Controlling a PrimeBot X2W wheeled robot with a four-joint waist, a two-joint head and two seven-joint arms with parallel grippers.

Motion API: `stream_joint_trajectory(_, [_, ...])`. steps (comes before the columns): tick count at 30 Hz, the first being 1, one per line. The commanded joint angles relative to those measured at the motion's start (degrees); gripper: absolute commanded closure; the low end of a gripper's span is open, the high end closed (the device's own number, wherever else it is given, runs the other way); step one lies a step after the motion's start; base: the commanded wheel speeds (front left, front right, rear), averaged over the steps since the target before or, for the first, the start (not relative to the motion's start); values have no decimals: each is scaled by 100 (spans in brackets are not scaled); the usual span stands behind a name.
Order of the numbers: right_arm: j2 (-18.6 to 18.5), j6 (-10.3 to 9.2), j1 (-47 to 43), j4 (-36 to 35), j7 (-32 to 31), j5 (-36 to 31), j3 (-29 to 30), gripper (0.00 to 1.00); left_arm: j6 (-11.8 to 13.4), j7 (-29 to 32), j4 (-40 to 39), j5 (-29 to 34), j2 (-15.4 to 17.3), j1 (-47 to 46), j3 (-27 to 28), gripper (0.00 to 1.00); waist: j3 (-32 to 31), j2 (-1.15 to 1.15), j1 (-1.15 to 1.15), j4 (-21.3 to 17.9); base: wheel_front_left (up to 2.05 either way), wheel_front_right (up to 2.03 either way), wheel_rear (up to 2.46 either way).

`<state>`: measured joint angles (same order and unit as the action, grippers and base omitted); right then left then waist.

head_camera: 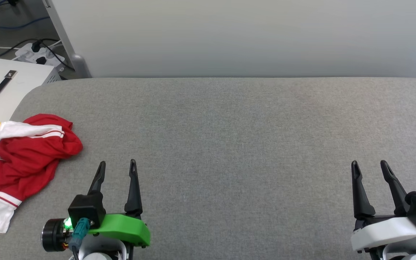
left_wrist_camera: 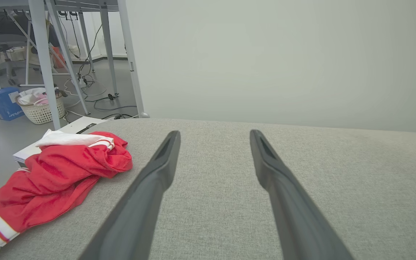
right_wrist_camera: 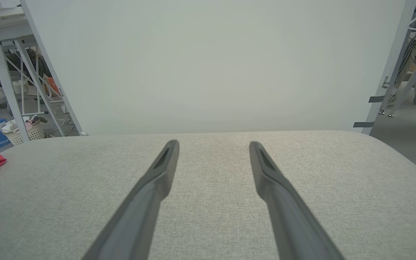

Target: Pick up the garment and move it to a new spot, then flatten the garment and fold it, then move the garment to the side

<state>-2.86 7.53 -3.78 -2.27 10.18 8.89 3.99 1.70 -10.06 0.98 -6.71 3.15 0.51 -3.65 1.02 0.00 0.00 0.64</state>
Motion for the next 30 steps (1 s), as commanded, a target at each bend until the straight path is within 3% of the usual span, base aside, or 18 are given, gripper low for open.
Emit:
stream_joint_trajectory(1, [-1,-3,-105,-45,64,69,28,0,32,-70,10,-86,-19,-124,-20,0,3,0,0,16,0,0,0])
stream_joint_trajectory(14, [-1,-3,-119,-183,214,48,-26,0,61,-223,69,-226,-22,-231,11,0,128,0,0,489,0,0,0])
stream_joint_trajectory(30, [-1,-4,-63,-380,404,-109,-193,0,131,-415,120,-486,-26,-352,202,0,316,0,0,1691,0,0,0])
